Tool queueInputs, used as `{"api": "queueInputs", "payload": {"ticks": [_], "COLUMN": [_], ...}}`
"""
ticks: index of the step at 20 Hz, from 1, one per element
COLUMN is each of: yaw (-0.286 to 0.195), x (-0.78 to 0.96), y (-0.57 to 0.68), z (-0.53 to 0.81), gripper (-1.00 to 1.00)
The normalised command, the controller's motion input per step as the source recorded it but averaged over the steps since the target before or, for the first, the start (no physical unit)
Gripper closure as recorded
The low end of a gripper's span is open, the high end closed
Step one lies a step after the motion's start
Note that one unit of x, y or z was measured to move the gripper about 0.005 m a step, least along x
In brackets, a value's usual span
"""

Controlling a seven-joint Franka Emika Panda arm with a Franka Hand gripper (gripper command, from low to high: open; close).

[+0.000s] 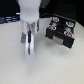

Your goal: Open the kcup holder, insert the kcup into the holder, and close the kcup holder

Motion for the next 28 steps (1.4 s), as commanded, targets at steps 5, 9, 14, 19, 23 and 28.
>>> {"api": "queueInputs", "payload": {"ticks": [5, 9, 14, 19, 23, 28], "yaw": [-0.022, -0.015, 0.021, 0.031, 0.025, 0.023], "x": [0.05, 0.07, 0.05, 0.04, 0.04, 0.06], "y": [0.35, 0.43, 0.46, 0.55, 0.60, 0.61], "z": [0.89, 0.94, 0.87, 0.73, 0.62, 0.54], "gripper": [1.00, 1.00, 1.00, 1.00, 1.00, 1.00]}}
